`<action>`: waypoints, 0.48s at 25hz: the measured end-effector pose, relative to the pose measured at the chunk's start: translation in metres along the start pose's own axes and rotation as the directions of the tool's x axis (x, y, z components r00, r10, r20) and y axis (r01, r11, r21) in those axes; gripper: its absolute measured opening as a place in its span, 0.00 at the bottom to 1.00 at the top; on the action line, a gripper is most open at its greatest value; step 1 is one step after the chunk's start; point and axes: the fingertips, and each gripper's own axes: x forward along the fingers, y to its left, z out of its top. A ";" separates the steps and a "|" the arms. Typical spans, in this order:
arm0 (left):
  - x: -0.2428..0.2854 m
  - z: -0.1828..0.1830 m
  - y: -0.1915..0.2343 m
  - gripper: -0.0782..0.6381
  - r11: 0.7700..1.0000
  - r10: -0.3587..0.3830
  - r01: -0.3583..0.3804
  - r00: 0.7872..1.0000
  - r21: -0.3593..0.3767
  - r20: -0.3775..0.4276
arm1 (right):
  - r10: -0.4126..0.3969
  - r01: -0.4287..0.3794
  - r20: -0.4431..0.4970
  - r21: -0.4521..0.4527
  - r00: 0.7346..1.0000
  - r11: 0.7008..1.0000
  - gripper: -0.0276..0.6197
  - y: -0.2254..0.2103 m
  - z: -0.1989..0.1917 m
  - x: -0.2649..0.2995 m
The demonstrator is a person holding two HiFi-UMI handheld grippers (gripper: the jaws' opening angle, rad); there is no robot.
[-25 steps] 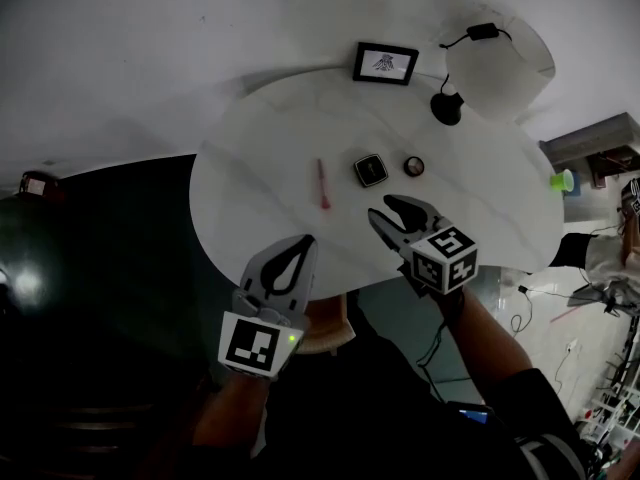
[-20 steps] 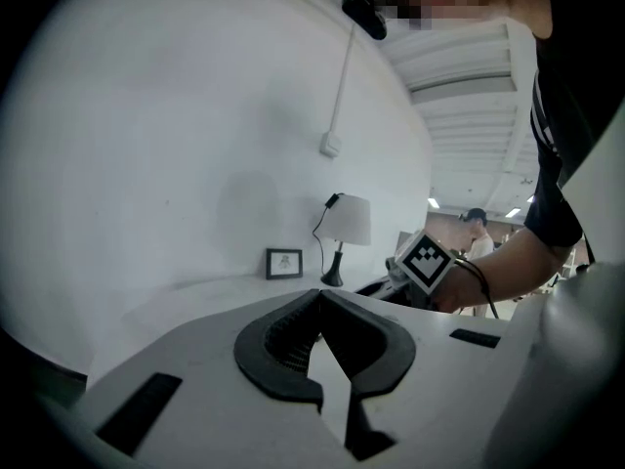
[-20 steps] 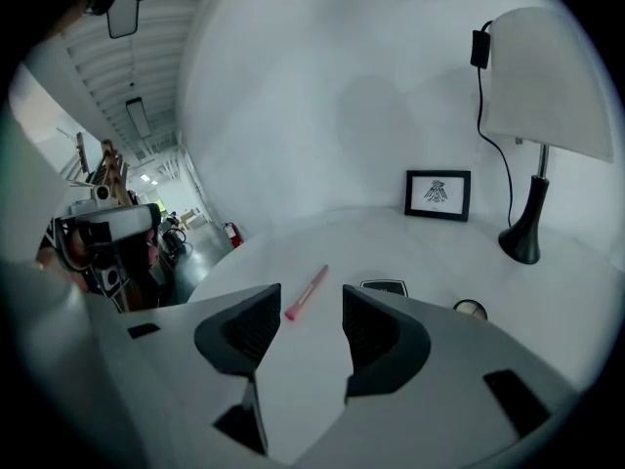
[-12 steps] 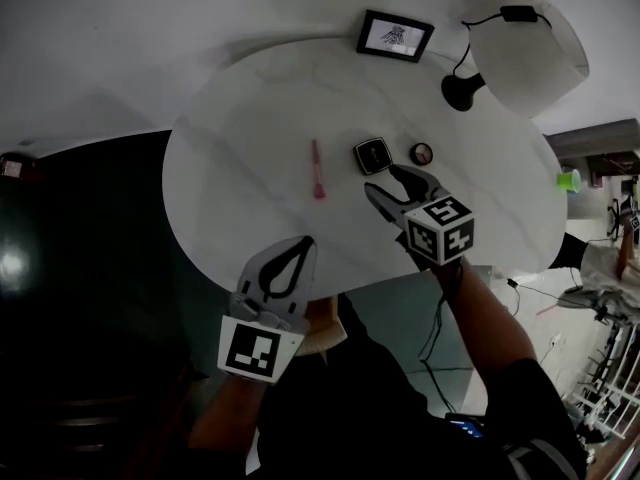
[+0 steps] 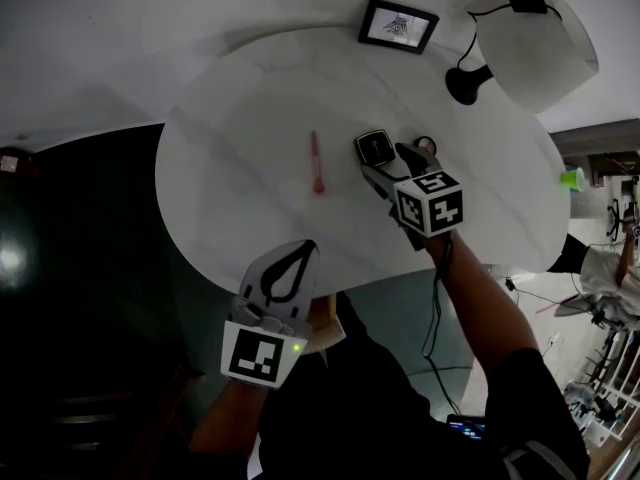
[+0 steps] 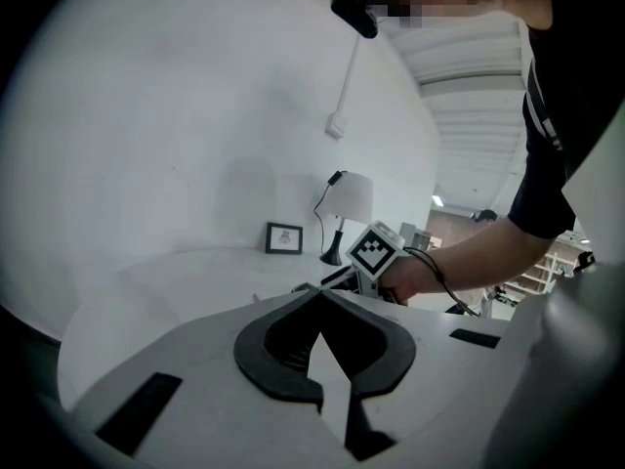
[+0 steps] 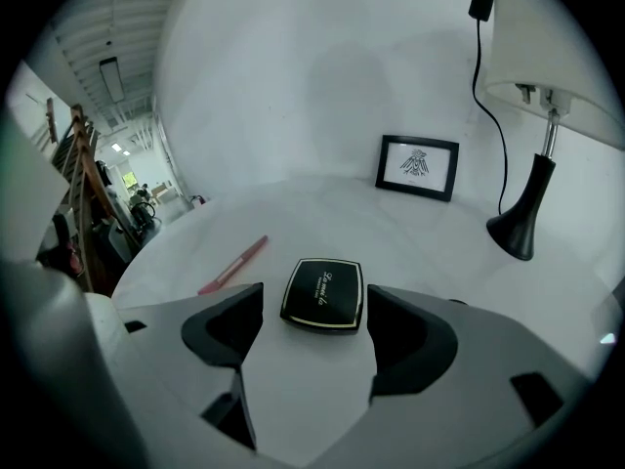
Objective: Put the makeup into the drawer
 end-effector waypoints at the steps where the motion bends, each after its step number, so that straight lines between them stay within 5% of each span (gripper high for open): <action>1: 0.000 0.000 -0.001 0.13 1.000 0.000 0.000 1.000 0.002 0.000 | -0.001 0.001 -0.009 0.004 1.000 1.000 0.47 -0.002 -0.001 0.002; 12: -0.010 -0.003 -0.002 0.13 1.000 0.026 -0.026 1.000 -0.011 -0.007 | -0.021 0.022 -0.080 0.009 0.997 1.000 0.48 -0.008 -0.011 0.023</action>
